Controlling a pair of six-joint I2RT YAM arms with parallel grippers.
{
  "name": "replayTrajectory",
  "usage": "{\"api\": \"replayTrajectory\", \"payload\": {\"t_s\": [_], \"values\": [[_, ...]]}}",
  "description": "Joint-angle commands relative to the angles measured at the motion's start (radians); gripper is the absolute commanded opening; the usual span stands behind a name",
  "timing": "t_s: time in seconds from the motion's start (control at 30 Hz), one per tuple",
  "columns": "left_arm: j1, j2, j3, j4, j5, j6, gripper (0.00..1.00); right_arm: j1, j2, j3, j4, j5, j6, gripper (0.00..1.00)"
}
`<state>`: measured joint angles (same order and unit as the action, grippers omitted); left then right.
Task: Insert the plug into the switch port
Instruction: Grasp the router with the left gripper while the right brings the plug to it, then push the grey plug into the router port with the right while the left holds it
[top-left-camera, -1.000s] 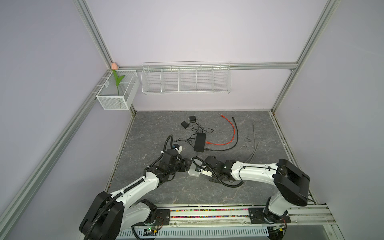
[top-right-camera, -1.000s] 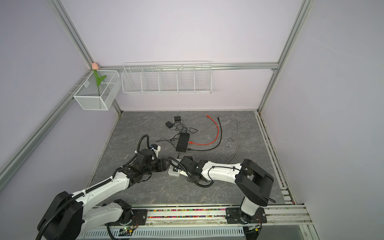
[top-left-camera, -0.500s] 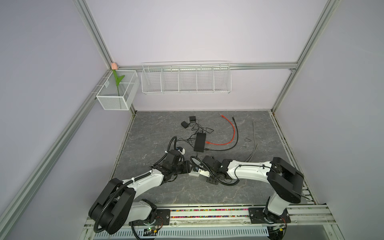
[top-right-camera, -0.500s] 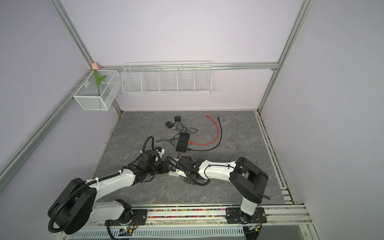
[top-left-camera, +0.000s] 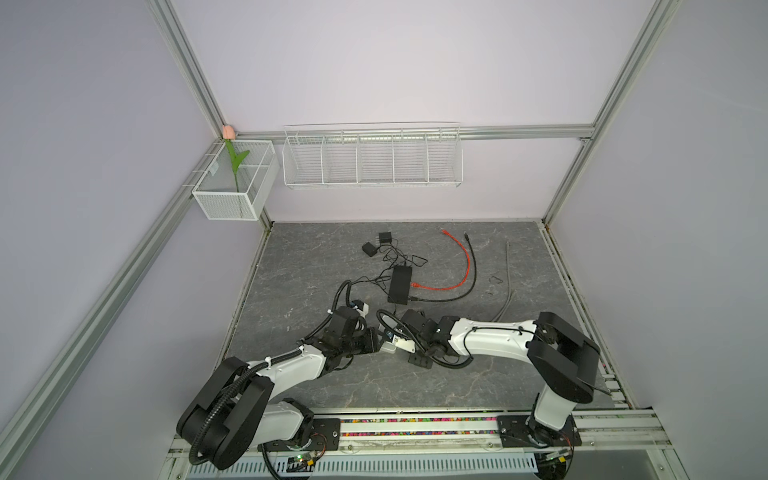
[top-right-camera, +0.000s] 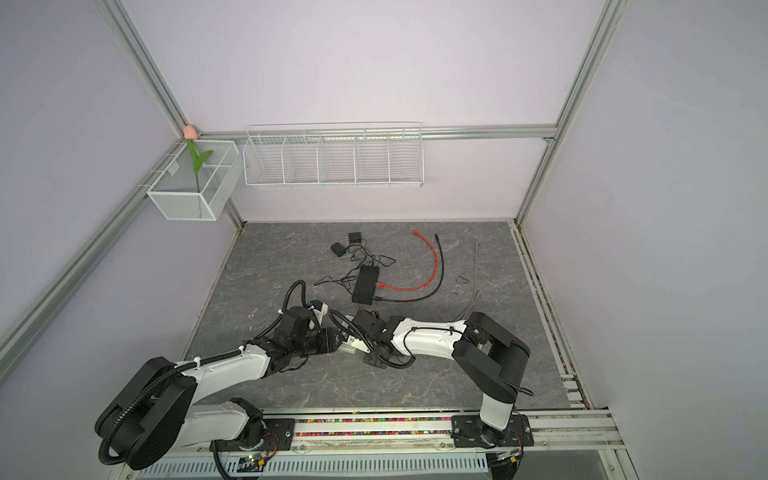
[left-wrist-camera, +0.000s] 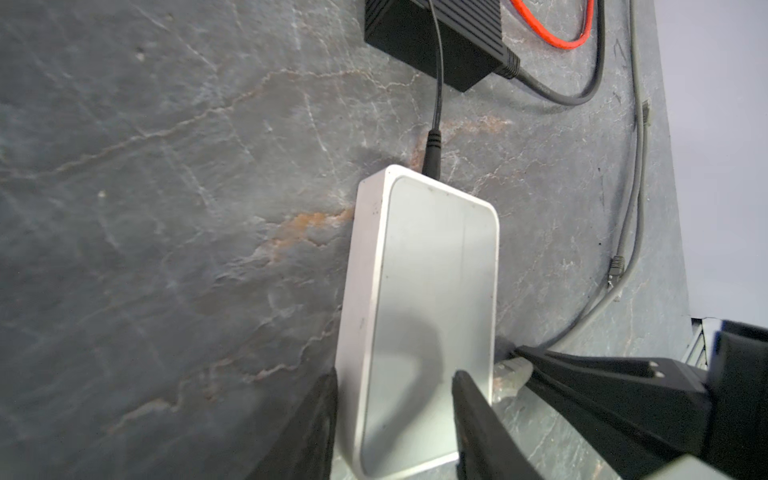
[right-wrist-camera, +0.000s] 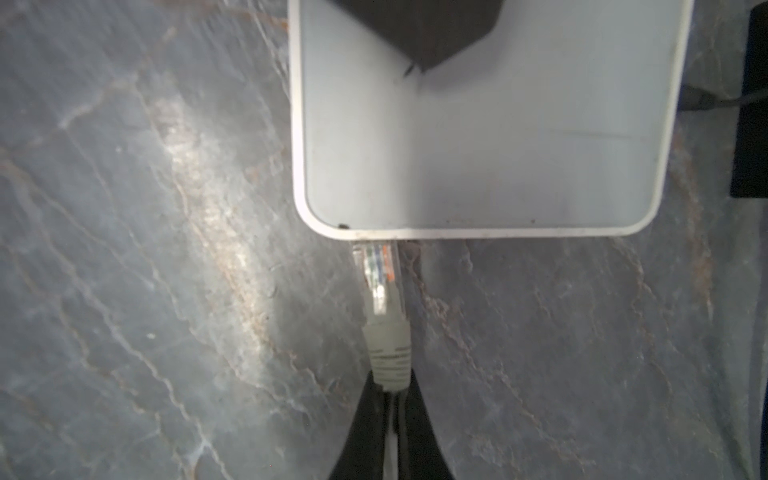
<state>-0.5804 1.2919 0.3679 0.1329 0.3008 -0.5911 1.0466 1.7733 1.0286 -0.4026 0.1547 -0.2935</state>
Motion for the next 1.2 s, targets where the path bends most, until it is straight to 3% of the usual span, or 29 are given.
{"api": "replayTrajectory", "payload": {"t_s": [0.0, 0.73, 1.17], "values": [[0.004, -0.002, -0.014, 0.051, 0.019, -0.009, 0.44, -0.003, 0.03, 0.026, -0.045, -0.044, 0.027, 0.07], [0.001, 0.0, -0.04, 0.057, 0.052, 0.009, 0.33, -0.021, 0.094, 0.107, -0.106, -0.109, 0.105, 0.07], [-0.062, -0.067, -0.035, -0.016, -0.013, 0.019, 0.33, -0.011, 0.066, 0.105, -0.06, -0.213, 0.202, 0.07]]}}
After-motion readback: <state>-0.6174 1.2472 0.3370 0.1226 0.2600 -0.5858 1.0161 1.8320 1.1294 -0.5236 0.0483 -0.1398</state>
